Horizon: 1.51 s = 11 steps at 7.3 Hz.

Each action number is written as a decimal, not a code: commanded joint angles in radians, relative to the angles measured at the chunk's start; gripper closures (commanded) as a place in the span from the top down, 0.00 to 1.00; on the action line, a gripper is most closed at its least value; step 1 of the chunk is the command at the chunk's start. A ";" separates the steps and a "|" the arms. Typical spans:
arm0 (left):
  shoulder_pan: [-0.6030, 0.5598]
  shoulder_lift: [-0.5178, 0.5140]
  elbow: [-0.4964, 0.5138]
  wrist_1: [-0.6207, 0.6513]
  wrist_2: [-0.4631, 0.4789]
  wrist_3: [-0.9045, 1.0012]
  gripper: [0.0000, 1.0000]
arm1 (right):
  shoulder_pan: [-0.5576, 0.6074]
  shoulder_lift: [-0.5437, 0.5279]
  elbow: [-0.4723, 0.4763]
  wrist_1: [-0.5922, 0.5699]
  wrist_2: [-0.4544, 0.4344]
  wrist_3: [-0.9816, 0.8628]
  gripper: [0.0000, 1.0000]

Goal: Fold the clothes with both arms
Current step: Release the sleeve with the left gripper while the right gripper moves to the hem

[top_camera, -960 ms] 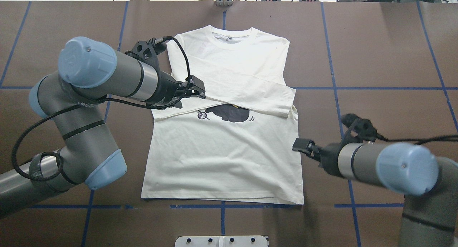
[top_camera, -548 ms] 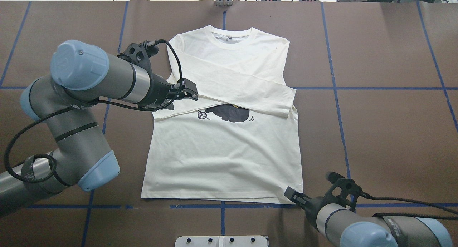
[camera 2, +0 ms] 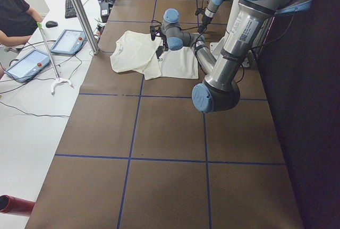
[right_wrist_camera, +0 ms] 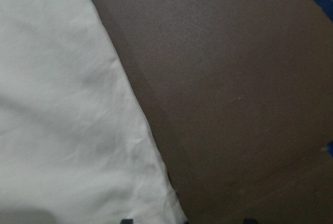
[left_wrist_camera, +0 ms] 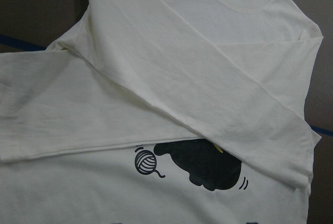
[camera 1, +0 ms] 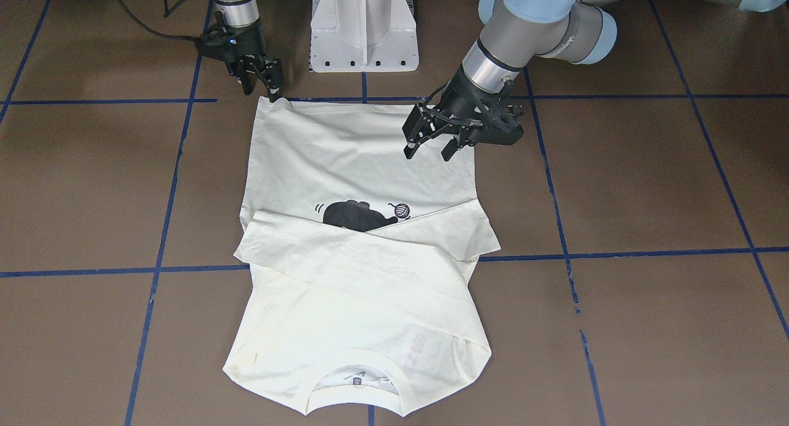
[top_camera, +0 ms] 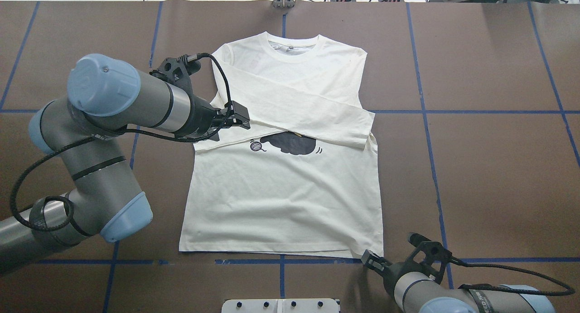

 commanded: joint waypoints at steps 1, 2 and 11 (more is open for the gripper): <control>0.002 0.000 0.007 -0.001 0.002 0.001 0.84 | 0.001 0.013 0.004 0.001 -0.001 0.012 0.00; 0.002 0.000 0.010 -0.001 0.003 0.001 0.84 | 0.001 0.013 0.001 0.001 0.001 0.012 0.00; 0.446 0.447 -0.349 0.167 0.394 -0.347 0.79 | 0.033 -0.042 0.104 -0.001 0.004 -0.001 0.00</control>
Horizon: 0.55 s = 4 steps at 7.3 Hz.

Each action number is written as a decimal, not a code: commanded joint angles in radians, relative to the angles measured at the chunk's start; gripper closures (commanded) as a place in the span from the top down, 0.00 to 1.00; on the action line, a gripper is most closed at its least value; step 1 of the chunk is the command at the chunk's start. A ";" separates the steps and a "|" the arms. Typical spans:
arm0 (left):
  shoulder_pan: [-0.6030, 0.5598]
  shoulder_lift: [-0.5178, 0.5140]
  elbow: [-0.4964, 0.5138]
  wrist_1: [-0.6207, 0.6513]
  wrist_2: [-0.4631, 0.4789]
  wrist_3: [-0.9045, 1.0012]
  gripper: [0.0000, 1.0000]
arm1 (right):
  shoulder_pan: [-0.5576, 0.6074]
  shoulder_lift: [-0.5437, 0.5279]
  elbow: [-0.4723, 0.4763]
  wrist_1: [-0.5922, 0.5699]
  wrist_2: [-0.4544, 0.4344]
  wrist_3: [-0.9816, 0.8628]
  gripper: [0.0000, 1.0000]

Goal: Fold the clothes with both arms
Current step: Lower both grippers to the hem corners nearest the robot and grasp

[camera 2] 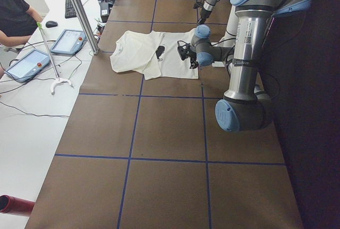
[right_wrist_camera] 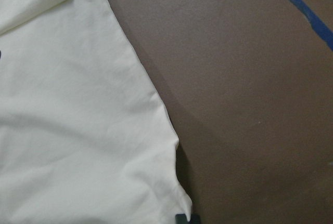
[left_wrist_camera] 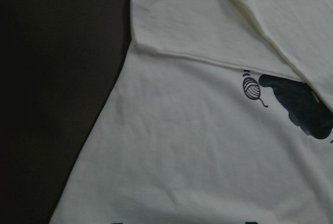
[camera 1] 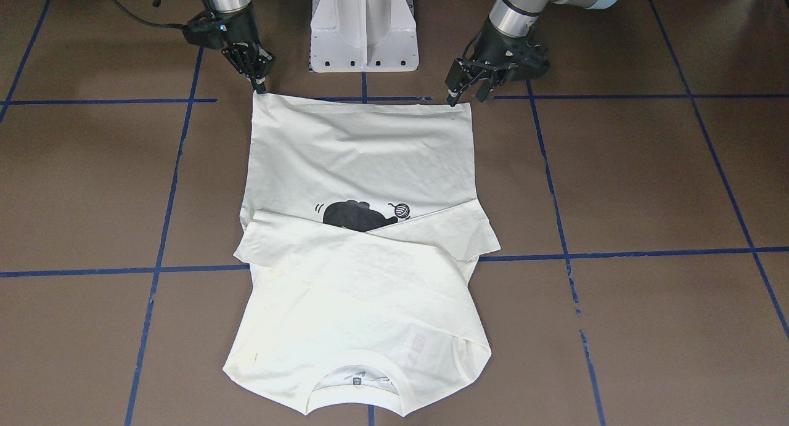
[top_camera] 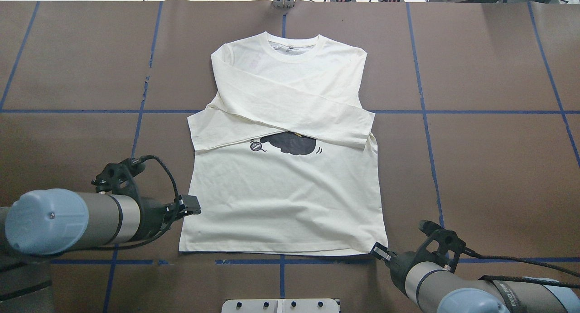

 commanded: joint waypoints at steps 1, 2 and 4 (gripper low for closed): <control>0.126 0.008 -0.001 0.109 0.090 -0.076 0.77 | -0.002 -0.005 0.000 -0.001 0.000 -0.002 0.00; 0.146 -0.001 0.015 0.110 0.090 -0.086 0.74 | -0.002 -0.005 0.000 -0.001 -0.001 -0.002 0.00; 0.148 -0.038 0.042 0.150 0.090 -0.078 0.69 | -0.003 -0.005 0.000 -0.001 -0.001 -0.002 0.00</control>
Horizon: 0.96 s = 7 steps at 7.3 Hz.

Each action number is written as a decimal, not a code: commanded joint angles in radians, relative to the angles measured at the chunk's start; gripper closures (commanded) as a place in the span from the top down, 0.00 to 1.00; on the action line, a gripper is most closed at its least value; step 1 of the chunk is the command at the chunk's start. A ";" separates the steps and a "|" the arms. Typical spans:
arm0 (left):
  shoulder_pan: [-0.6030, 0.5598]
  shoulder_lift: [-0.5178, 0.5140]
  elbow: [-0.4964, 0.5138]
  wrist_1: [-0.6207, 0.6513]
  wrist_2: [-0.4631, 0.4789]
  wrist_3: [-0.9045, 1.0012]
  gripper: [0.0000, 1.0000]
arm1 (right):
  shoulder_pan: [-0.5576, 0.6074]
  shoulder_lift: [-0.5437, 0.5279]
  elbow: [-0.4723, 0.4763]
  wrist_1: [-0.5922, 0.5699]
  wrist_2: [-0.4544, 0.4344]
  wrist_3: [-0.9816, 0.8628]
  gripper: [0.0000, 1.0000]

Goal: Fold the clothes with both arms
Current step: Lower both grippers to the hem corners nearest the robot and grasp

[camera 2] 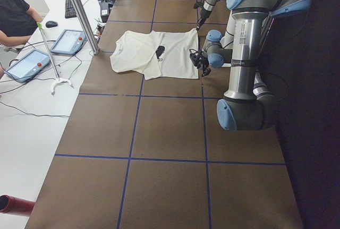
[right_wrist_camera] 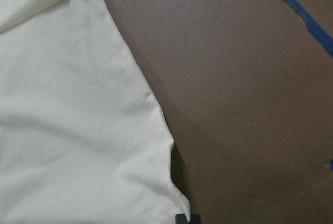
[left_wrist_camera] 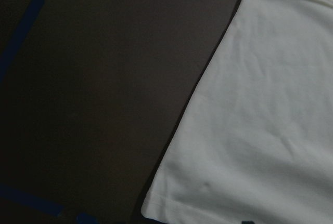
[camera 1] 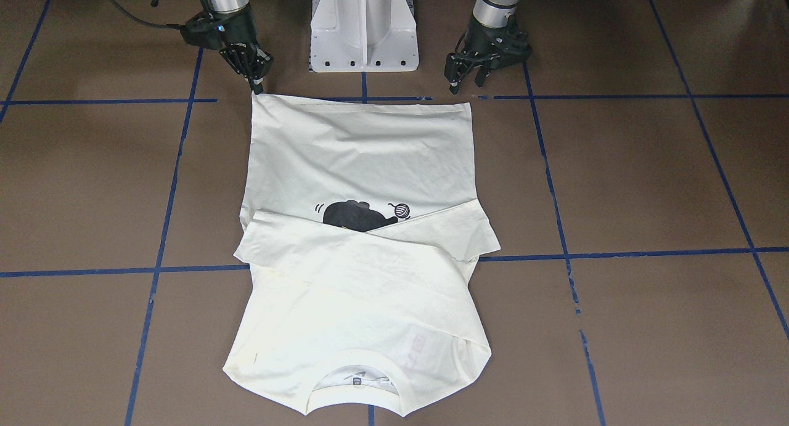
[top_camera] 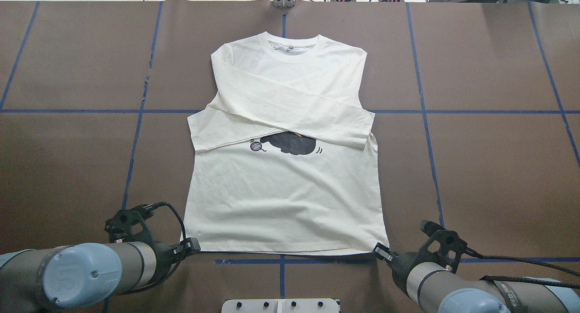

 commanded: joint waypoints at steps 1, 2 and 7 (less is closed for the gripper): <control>0.005 -0.019 0.015 0.033 0.002 0.005 0.67 | -0.001 0.000 0.000 0.000 0.000 0.001 0.00; 0.005 -0.021 0.024 0.033 0.003 0.005 0.65 | -0.001 0.000 0.000 0.000 0.000 0.001 0.00; -0.009 -0.022 0.051 0.033 0.011 0.011 0.58 | -0.004 0.001 -0.003 0.000 0.000 0.001 0.00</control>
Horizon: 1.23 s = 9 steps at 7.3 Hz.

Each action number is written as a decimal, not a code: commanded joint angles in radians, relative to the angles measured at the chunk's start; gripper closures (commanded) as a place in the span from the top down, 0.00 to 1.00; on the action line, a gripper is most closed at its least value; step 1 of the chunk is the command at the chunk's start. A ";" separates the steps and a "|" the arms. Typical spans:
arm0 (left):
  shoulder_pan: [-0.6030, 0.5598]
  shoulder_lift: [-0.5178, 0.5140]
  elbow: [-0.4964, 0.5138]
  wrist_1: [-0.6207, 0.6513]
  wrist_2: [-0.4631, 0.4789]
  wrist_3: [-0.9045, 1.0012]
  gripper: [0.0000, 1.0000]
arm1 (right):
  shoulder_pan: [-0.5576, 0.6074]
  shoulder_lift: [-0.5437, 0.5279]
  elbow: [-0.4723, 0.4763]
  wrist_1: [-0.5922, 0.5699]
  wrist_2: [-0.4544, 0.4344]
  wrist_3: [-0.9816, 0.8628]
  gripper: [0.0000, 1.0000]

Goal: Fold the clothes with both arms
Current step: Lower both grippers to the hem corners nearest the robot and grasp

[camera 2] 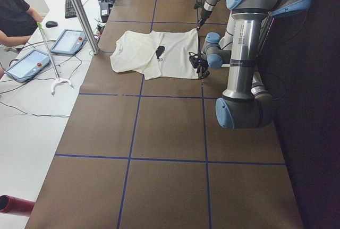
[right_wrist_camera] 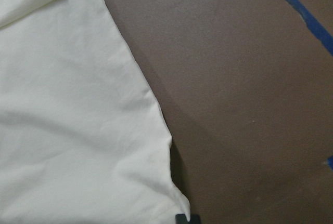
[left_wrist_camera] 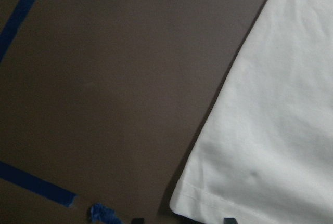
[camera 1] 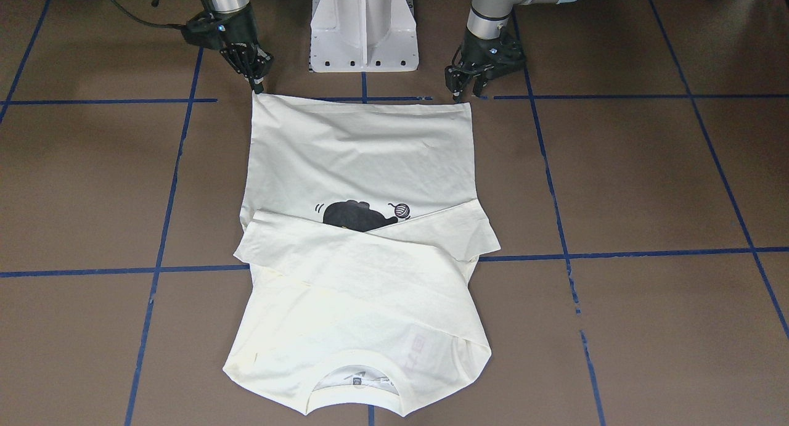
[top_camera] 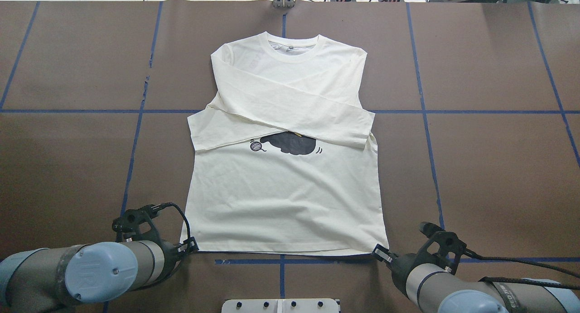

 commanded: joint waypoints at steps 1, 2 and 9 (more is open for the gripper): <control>-0.002 -0.002 0.015 -0.002 0.002 0.000 0.57 | 0.000 0.000 -0.001 0.000 0.000 -0.001 0.00; -0.004 -0.011 0.018 -0.002 0.000 0.000 0.52 | 0.000 0.000 -0.001 0.000 0.000 0.001 0.00; -0.024 -0.060 0.021 0.004 -0.006 0.000 0.00 | -0.001 0.003 0.001 0.000 0.000 -0.001 0.00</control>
